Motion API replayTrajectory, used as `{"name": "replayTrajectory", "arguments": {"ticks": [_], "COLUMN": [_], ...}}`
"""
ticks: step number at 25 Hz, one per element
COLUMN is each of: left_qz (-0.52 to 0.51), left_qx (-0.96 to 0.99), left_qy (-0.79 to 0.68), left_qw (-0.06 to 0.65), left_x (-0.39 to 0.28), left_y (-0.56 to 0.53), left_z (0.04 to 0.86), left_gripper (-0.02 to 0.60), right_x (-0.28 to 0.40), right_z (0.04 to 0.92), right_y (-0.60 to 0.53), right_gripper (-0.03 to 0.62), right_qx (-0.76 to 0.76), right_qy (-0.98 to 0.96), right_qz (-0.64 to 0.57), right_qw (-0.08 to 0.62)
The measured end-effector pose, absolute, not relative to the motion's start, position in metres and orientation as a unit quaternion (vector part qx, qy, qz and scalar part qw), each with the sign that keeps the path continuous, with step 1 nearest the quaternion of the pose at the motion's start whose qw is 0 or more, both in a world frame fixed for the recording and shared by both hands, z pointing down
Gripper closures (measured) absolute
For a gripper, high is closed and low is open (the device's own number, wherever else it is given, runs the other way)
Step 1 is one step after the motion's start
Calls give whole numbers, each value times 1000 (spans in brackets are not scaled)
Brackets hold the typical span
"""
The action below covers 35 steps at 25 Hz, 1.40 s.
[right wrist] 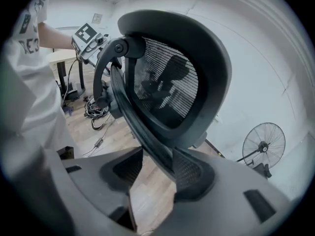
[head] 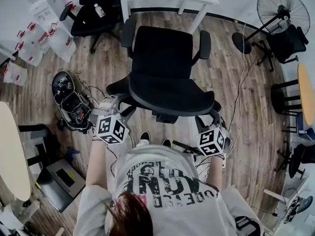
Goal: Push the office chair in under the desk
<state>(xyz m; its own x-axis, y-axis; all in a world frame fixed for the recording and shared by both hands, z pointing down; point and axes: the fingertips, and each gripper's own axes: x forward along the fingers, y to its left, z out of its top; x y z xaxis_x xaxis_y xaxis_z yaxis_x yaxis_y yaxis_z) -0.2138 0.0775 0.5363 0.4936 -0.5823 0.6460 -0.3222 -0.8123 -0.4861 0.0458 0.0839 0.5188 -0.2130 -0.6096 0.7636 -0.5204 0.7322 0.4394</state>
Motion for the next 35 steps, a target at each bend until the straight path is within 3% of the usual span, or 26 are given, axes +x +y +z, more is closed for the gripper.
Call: {"name": "replayTrajectory", "arguments": {"ticks": [26, 35], "left_qz": [-423, -425], "left_qx": [-852, -845], "left_qy": [266, 288], "left_qw": [156, 153], "left_x": [-222, -197], "left_y": [26, 7], "left_z": [536, 536], "left_gripper": [380, 380], "right_x": [39, 64], "right_z": [520, 520], "right_y": [40, 11], "right_gripper": [413, 413], "right_qx": [378, 365], "right_qy": [-768, -771], "right_qz": [-60, -73], "right_qw": [514, 517]}}
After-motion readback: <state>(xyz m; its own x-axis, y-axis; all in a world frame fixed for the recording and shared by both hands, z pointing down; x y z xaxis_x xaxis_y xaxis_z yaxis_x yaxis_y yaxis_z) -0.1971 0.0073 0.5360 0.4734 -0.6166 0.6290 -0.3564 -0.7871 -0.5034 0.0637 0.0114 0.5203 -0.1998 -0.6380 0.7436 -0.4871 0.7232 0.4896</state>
